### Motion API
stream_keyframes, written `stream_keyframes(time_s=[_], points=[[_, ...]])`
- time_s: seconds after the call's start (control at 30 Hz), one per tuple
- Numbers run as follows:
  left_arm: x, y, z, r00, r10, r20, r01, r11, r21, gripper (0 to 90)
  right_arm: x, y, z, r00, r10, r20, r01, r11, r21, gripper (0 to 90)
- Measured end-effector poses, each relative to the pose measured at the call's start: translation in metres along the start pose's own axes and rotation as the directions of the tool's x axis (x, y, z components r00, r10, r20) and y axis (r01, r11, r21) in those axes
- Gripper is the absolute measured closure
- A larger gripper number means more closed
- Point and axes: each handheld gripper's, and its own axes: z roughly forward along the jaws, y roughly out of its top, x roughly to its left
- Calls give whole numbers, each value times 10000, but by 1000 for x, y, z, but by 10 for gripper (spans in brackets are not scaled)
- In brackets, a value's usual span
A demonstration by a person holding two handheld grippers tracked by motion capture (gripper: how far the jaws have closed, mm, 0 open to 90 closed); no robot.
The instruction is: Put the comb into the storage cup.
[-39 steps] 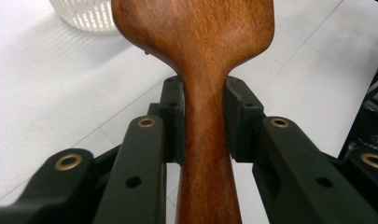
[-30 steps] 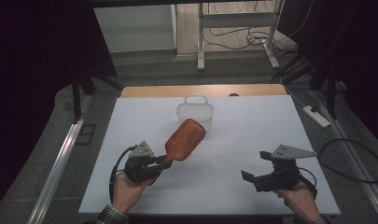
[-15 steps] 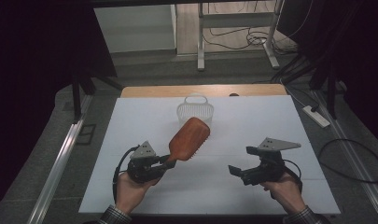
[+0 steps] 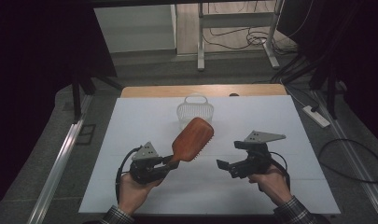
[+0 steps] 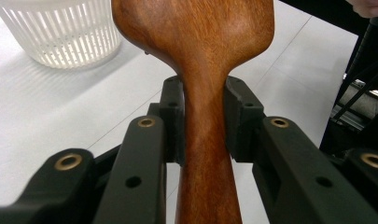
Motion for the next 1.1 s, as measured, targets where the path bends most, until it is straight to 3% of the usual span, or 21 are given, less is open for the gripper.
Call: stream_keyframes(time_s=[0.3, 0.5, 0.7, 0.87, 1.1], points=[[-1, 1, 0, 10000, -19, 77, 20, 9998, -189, 712, 3, 12, 18, 9983, 371, -453, -364, 9992, 170, 0], [-2, 1, 0, 9999, 15, 131, -11, 9995, -310, 712, 6, 18, 25, 9988, 236, -431, -225, 9994, 268, 0], [-4, 2, 0, 9997, 77, 212, -68, 9992, -401, 712, 9, 27, 34, 9982, 472, -360, -459, 9983, 370, 0], [-5, 2, 1, 9997, 120, 223, -111, 9992, -397, 712, 12, 35, 41, 9949, 688, -743, -661, 9971, 377, 0], [-8, 3, 1, 9997, 199, 152, -191, 9986, -495, 712, 14, 43, 56, 9918, 949, -853, -921, 9951, 359, 0]])
